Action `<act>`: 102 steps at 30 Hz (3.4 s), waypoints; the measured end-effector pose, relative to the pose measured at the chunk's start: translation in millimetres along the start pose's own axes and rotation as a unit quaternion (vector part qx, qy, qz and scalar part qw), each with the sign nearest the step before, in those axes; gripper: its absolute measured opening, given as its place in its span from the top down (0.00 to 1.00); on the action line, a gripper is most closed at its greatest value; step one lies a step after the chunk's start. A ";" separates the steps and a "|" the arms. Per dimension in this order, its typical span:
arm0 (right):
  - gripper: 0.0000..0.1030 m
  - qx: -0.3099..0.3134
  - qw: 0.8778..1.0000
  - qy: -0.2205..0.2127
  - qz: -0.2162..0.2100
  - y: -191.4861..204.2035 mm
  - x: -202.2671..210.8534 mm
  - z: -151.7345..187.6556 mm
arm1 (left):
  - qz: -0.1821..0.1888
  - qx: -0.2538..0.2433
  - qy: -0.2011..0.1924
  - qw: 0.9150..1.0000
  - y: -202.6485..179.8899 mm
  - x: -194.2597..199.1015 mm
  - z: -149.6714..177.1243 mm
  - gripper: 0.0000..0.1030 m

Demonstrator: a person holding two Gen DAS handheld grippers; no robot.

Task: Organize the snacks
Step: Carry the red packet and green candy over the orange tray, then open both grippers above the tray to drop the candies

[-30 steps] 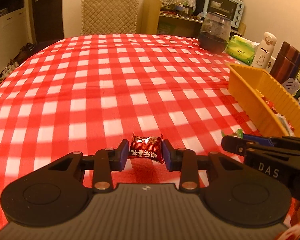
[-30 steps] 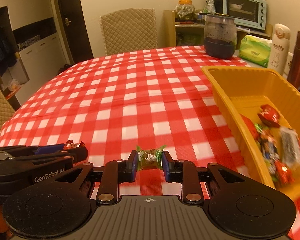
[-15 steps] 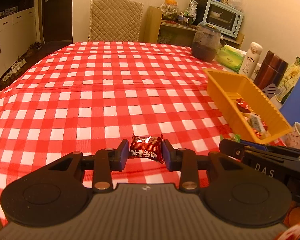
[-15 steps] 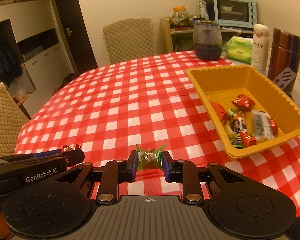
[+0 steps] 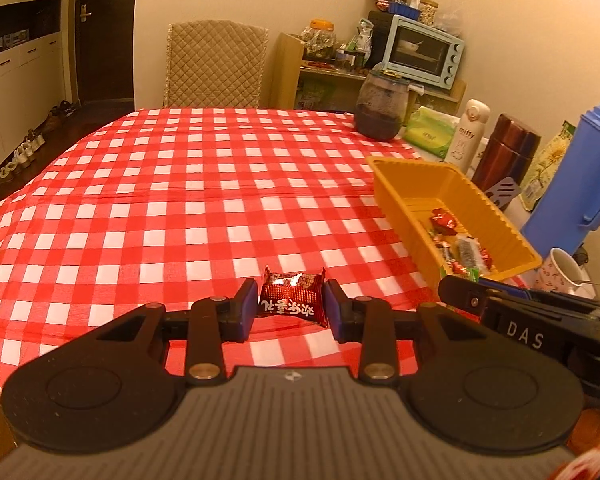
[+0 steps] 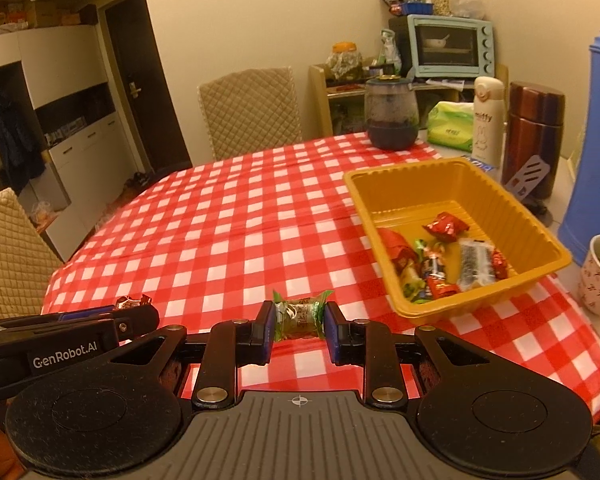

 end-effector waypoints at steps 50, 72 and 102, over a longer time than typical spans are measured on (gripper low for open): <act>0.74 -0.096 0.989 -0.015 0.114 -140.8 47.9 -5.5 | 0.113 -0.081 0.012 0.990 -148.1 -21.9 -15.1 0.69; 0.74 -0.087 0.989 -0.012 0.119 -186.1 3.0 -39.3 | 0.130 -0.101 0.027 0.986 -185.9 -88.2 -40.1 0.69; 0.74 -0.054 0.992 0.024 0.112 -213.5 -88.9 -76.8 | 0.149 -0.129 0.044 0.979 -197.8 -193.7 -81.1 0.67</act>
Point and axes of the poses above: each gripper's, at about its wrist camera, not at the fingertips, and x roughly against the way its jaws point, y to its left, z to its underside, the point moved 7 cm from there along -x, roughly the way its jaws point, and after that the axes turned 5 degrees about x, right-handed, at the moved point
